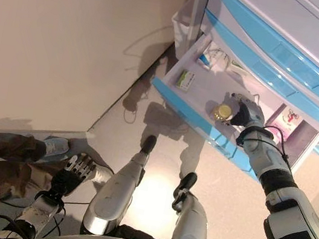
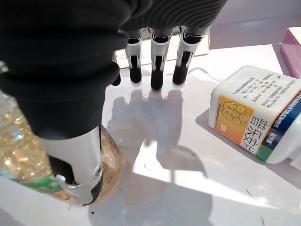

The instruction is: Open the drawer and pick up the medicine

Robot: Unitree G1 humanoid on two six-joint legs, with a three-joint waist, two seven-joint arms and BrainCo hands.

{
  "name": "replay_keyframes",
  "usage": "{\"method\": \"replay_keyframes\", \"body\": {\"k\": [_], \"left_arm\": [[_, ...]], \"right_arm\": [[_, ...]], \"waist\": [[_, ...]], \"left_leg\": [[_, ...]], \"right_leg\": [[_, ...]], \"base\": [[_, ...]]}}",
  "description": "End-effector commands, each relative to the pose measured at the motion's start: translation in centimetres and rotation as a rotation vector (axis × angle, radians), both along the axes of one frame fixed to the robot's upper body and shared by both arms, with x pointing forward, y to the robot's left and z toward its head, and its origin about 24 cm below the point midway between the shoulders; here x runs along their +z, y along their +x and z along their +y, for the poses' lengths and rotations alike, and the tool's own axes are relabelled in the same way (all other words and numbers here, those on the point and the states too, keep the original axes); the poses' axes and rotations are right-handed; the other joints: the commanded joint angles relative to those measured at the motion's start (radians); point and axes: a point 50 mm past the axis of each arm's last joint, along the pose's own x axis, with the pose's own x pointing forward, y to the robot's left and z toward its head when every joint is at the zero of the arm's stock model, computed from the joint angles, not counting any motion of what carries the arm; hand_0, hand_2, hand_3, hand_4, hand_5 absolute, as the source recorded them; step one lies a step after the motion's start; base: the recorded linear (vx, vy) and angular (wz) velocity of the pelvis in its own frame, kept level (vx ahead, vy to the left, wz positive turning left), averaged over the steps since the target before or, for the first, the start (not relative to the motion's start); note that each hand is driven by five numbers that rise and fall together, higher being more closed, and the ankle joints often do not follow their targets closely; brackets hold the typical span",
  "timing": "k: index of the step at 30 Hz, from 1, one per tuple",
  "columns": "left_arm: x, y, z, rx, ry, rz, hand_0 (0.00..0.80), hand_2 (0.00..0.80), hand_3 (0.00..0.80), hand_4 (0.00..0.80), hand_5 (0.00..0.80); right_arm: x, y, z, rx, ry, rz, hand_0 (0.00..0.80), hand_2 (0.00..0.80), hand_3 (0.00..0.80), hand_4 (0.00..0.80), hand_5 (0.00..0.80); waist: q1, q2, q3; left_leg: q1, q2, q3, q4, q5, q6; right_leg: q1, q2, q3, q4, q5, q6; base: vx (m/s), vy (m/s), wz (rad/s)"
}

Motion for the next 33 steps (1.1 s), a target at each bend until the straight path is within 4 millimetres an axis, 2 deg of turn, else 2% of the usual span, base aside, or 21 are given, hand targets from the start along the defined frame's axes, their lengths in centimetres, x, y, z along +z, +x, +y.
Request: {"method": "replay_keyframes", "body": {"k": [1,16,33], "left_arm": [[0.3,-0.9,0.6,-0.057,0.038,0.000,0.000,0.000,0.000,0.000,0.000],[0.5,-0.6,0.8,-0.055,0.050,-0.002,0.000,0.000,0.000,0.000,0.000],[0.6,-0.5,1.1,-0.056,0.060,-0.003,0.000,0.000,0.000,0.000,0.000]], "right_arm": [[3.3,0.8,0.6,0.078,-0.074,-0.099,0.000,0.000,0.000,0.000,0.000],[3.9,0.8,2.3,0.188,-0.115,-0.081,0.000,0.000,0.000,0.000,0.000],[3.4,0.6,3.8,0.289,-0.152,-0.014,0.000,0.000,0.000,0.000,0.000]], "waist": [[-0.007,0.003,-0.017],[-0.005,-0.009,-0.016],[0.000,-0.020,-0.013]], "left_leg": [[-0.038,-0.023,0.021,0.121,-0.151,0.021],[-0.038,-0.021,0.018,0.123,-0.154,0.022],[-0.046,-0.025,0.016,0.125,-0.154,0.023]], "right_leg": [[-0.045,-0.018,0.022,-0.049,0.116,0.023],[-0.042,-0.014,0.020,-0.048,0.114,0.023],[-0.045,-0.011,0.016,-0.051,0.115,0.024]], "base": [[0.000,0.000,0.00],[0.000,0.000,0.00],[0.000,0.000,0.00]]}}
